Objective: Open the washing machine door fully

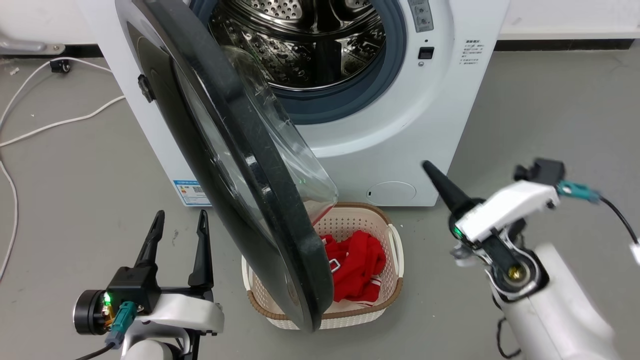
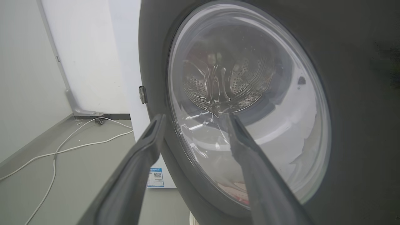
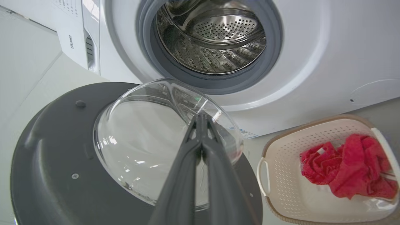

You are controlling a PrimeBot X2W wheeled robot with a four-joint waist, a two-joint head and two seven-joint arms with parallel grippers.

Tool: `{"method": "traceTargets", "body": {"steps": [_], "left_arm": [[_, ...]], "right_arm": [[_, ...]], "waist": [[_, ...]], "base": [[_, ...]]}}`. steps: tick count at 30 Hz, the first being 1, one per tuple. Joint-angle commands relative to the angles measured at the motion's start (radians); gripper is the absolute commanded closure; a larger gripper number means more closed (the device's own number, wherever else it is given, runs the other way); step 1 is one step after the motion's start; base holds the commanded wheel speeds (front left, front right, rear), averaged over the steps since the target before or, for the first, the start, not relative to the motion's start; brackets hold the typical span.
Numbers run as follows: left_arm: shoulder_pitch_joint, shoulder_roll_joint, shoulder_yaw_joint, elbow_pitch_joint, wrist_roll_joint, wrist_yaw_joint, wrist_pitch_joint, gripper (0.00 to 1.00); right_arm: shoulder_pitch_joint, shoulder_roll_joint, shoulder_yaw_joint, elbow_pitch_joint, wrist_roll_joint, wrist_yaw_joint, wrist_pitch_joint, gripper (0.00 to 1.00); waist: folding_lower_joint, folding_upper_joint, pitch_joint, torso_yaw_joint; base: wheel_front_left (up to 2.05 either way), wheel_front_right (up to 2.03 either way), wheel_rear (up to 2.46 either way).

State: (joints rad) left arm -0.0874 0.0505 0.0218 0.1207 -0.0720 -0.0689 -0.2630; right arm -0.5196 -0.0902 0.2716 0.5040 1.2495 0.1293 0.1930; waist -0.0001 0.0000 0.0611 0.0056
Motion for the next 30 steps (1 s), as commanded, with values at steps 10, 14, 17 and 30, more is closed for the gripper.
{"method": "traceTargets", "body": {"steps": [10, 14, 17, 30], "left_arm": [[0.025, 0.000, 0.020, -0.004, -0.002, 0.004, -0.003, 0.00], [0.037, 0.000, 0.030, -0.003, -0.002, 0.002, -0.003, 0.00], [0.039, 0.000, 0.033, -0.004, -0.003, 0.004, -0.003, 0.00], [0.044, 0.000, 0.040, -0.009, 0.010, 0.008, -0.003, 0.00]], "right_arm": [[0.263, -0.072, -0.125, -0.084, -0.272, 0.002, -0.305, 0.00], [0.349, -0.049, -0.252, -0.150, -0.595, 0.001, -0.410, 0.00], [0.366, -0.029, -0.308, -0.194, -0.759, 0.001, -0.425, 0.00], [0.508, 0.041, -0.361, -0.570, -1.299, 0.001, -0.424, 0.00]], "waist": [[0.0001, 0.0000, -0.022, 0.000], [0.0001, 0.0000, -0.031, -0.004], [0.0001, 0.0000, -0.033, -0.005], [0.0001, 0.0000, -0.048, -0.001]], "base": [[0.00, 0.00, 0.00], [0.00, 0.00, 0.00], [0.00, 0.00, 0.00], [0.00, 0.00, 0.00]]}}
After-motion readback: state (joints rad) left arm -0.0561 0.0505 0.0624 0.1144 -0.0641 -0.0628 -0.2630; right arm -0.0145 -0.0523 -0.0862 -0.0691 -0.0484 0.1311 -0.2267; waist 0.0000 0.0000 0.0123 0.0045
